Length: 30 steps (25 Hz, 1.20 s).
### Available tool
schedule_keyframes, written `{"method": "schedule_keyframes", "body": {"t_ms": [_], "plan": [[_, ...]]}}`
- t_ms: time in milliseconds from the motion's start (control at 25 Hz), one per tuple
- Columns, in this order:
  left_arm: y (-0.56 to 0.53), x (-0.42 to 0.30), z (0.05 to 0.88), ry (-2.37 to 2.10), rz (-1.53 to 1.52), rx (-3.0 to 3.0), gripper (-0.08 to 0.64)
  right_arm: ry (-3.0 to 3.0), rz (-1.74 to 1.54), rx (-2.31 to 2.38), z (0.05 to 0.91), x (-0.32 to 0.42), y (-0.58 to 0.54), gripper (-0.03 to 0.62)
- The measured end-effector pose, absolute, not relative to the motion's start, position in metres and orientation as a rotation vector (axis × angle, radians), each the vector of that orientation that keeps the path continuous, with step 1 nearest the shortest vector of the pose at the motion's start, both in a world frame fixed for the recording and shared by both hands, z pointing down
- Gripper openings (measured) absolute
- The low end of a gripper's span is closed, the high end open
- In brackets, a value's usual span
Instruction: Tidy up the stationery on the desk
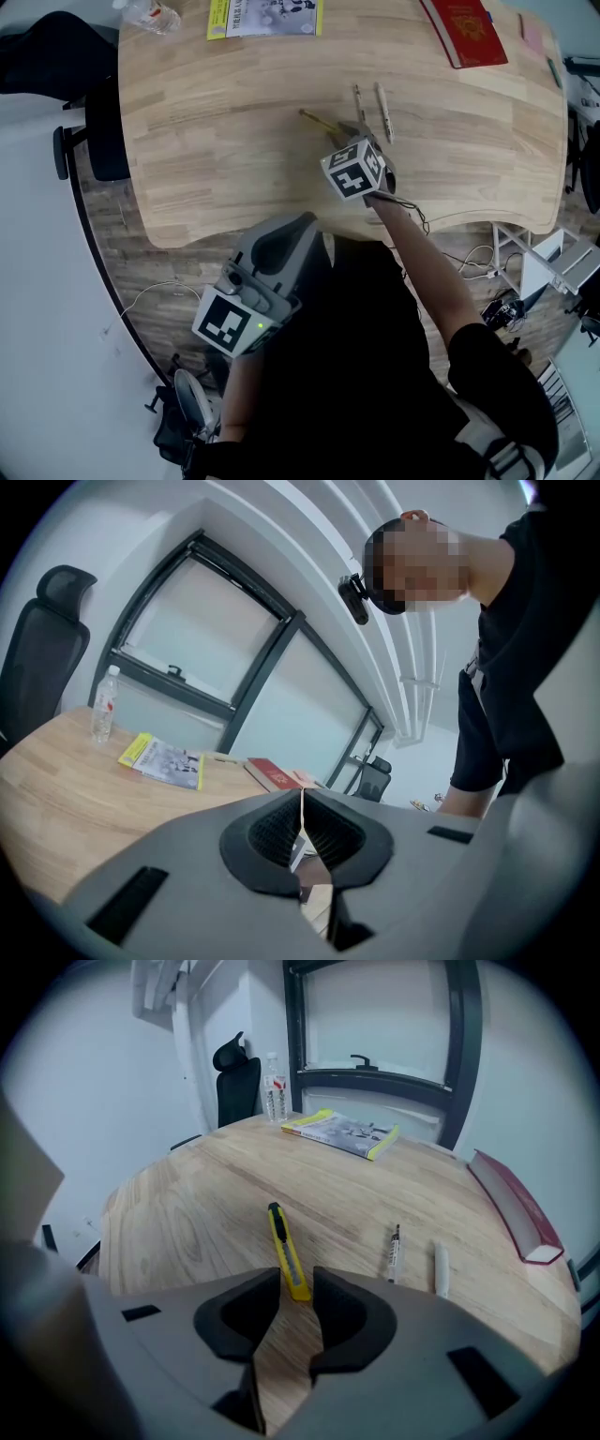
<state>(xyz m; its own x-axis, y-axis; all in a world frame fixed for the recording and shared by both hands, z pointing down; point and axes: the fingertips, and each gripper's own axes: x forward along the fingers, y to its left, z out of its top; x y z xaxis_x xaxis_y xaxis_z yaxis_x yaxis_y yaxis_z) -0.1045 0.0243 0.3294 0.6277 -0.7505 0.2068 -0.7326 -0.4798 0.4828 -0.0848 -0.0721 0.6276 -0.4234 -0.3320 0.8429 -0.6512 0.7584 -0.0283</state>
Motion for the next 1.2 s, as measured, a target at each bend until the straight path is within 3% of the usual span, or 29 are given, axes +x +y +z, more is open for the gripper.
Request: {"method": "schedule_keyframes", "body": {"t_ms": [240, 1200], "plan": [[0.026, -0.108, 0.334, -1.165, -0.041, 2.281, 0.035, -2.029, 0.438, 0.723, 0.63, -0.09, -0.067, 0.074], [0.011, -0.102, 0.33, -1.051, 0.0, 2.359, 0.035, -1.887, 0.766, 1.177, 0.628, -0.054, -0.072, 0.072]]}}
